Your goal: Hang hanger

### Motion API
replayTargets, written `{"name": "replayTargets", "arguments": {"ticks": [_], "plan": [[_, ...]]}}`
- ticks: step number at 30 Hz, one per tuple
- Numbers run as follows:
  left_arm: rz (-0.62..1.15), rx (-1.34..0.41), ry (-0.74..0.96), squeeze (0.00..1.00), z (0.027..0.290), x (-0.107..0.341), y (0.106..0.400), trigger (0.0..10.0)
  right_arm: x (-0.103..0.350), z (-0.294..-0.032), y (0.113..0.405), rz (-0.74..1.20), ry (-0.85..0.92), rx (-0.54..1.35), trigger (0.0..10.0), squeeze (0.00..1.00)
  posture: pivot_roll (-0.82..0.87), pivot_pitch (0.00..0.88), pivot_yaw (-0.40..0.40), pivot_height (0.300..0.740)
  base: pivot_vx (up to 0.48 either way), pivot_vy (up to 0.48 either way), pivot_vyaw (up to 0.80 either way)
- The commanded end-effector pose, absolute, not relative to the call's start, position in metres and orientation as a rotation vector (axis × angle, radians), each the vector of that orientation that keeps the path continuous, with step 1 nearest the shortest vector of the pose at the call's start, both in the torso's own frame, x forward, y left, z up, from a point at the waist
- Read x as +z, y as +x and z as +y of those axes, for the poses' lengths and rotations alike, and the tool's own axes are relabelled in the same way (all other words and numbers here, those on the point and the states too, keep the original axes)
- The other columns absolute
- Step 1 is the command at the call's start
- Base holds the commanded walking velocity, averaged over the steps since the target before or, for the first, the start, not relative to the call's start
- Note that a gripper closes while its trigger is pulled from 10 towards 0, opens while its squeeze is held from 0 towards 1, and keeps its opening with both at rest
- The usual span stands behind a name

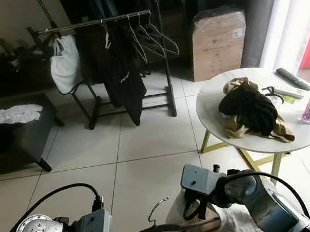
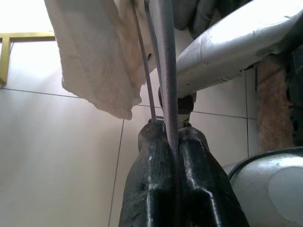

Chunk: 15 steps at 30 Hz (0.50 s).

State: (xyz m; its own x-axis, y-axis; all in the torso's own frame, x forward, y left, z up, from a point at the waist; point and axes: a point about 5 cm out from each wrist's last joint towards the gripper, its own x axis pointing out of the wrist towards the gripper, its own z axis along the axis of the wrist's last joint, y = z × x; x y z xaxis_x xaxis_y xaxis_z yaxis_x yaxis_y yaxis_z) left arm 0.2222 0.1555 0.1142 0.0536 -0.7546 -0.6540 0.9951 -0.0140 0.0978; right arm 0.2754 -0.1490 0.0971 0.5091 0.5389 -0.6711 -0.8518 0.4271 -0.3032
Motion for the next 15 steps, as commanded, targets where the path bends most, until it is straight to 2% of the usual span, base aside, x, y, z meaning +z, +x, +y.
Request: {"name": "replayTargets", "arguments": {"ticks": [1,6,11,15], "plan": [[0.467,-1.497,0.638,0.00,0.156,0.122,0.221,10.0,0.098,-0.148,0.280,0.504,-0.714,0.897,10.0,0.00,-0.06,0.093,0.068,0.740,0.000,0.000,0.00],[0.463,-1.378,0.763,0.00,0.164,0.117,0.233,10.0,0.094,-0.164,0.299,0.556,-0.725,0.671,10.0,0.00,-0.06,0.087,0.073,0.740,0.000,0.000,0.00],[0.372,-1.233,0.800,0.00,0.163,0.117,0.248,10.0,0.095,-0.164,0.301,0.548,-0.714,0.651,10.0,0.00,-0.06,0.083,0.075,0.740,0.000,0.000,0.00],[0.388,-1.292,0.707,0.00,0.156,0.113,0.240,10.0,0.096,-0.156,0.299,0.525,-0.711,0.708,10.0,0.00,-0.06,0.073,0.075,0.740,0.000,0.000,0.00]]}}
